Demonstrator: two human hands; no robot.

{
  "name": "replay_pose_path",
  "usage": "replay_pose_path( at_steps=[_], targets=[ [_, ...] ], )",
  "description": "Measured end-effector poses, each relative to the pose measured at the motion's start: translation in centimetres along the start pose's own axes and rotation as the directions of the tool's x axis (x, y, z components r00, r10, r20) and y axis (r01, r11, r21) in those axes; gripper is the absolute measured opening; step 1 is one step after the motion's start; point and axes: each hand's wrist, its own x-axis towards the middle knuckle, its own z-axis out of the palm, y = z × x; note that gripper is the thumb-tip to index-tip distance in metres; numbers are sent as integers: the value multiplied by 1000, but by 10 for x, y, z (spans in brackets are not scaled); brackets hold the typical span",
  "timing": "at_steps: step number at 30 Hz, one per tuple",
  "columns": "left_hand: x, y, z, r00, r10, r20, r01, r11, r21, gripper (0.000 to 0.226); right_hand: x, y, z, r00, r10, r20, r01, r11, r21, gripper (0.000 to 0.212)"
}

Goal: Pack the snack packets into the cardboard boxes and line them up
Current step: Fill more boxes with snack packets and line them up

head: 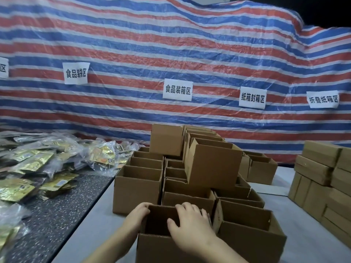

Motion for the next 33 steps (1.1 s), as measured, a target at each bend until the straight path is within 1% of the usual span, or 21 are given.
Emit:
replay_pose_path(
  at_steps=[3,6,10,13,18,21,25,27,30,32,33],
  targets=[
    [-6,-5,-10,999,-34,24,33,999,32,20,6,-1,1,1000,8,18,-8,1000,-12,63],
    [-14,-17,-15,995,-55,77,50,996,75,29,9,0,1,999,8,33,-7,1000,-20,63],
    [-17,-15,-13,1000,-3,16,0,986,166,28,7,0,6,1000,11,13,-11,1000,-19,61],
    [-20,-17,-13,999,26,34,-33,973,228,27,3,0,8,1000,-4,-18,4,1000,-23,59],
    [-16,-16,-17,999,34,42,-44,964,262,26,-1,5,16,994,-30,-108,28,999,-20,57],
    [-16,-19,-18,995,69,67,-85,956,281,27,-5,6,16,994,-29,-106,27,999,-22,62],
    [-17,-19,-17,991,112,75,-128,956,264,31,-8,2,11,996,-8,-89,4,999,-41,62],
    [-15,-20,-18,986,149,73,-164,938,305,36,-8,-3,7,996,5,-84,-9,999,-49,61],
    [-11,-14,-25,986,149,79,-167,920,356,54,-6,-11,-9,999,38,-6,-38,994,-100,65],
    [-3,-1,-38,985,172,6,-167,945,281,60,-1,-18,-21,999,39,19,-37,993,-114,68],
    [4,10,-47,979,195,-56,-178,960,216,56,3,-23,-29,1000,29,9,-28,994,-110,68]
  ],
)
